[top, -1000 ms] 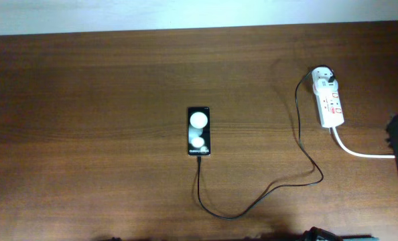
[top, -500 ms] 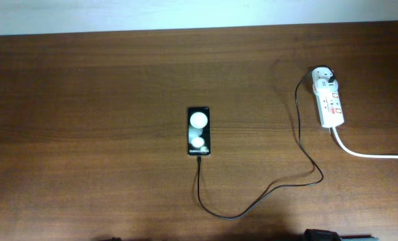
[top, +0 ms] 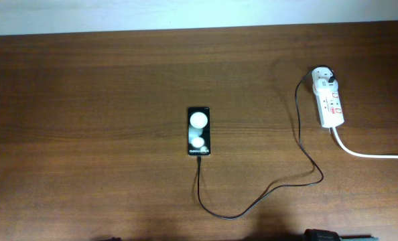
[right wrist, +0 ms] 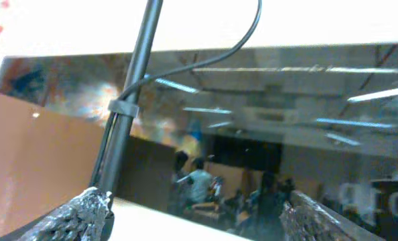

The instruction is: Plug charger to phone and switch on socket

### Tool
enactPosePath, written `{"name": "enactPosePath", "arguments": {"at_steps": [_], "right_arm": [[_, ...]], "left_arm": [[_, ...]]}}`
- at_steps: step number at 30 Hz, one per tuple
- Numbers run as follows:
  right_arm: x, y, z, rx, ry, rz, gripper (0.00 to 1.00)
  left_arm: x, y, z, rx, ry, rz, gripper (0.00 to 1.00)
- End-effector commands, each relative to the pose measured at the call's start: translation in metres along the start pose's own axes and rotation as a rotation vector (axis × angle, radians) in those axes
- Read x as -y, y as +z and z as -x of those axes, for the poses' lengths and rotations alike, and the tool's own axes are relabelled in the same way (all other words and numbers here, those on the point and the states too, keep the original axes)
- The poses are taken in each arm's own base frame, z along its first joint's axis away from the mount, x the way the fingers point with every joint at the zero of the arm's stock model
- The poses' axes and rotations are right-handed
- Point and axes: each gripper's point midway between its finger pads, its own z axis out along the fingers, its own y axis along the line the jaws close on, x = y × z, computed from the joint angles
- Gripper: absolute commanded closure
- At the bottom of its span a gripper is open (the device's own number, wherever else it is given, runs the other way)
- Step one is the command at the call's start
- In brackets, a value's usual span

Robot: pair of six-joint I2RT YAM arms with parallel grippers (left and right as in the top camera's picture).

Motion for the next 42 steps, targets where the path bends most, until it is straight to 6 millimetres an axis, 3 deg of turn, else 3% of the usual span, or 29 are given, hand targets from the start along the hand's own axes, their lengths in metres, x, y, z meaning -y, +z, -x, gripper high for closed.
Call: {"name": "enactPosePath", "arguments": {"at_steps": [1,6,13,20,24,32,38,42], "right_arm": [[0.006,-0.019,0.014,0.070,-0.017,-0.092,0.11],[0.010,-0.048,0.033,0.170,-0.044,-0.203,0.00],[0.014,-0.086,0.050,0.277,-0.060,-0.329,0.01],[0.008,-0.088,0.052,0.286,-0.063,-0.302,0.01],[-0.005,-0.087,0.042,0.274,-0.075,-0.224,0.01],[-0.002,-0.098,-0.003,0.331,-0.097,-0.216,0.01],[-0.004,-0.102,-0.002,0.338,-0.099,-0.208,0.01],[0.002,-0.093,-0.010,0.316,-0.091,-0.215,0.01]], "left_arm": [[-0.001,-0.001,0.000,0.015,0.016,0.004,0.01],[-0.001,-0.001,0.000,0.014,0.016,0.004,0.01],[-0.001,-0.001,0.000,0.014,0.016,0.004,0.01],[-0.001,-0.001,0.000,0.015,0.016,0.004,0.01],[-0.001,-0.001,0.000,0.014,0.016,0.004,0.01],[-0.001,-0.001,0.000,0.014,0.016,0.004,0.01],[-0.001,-0.001,0.000,0.014,0.016,0.004,0.01],[-0.001,-0.001,0.000,0.014,0.016,0.004,0.01]]}}
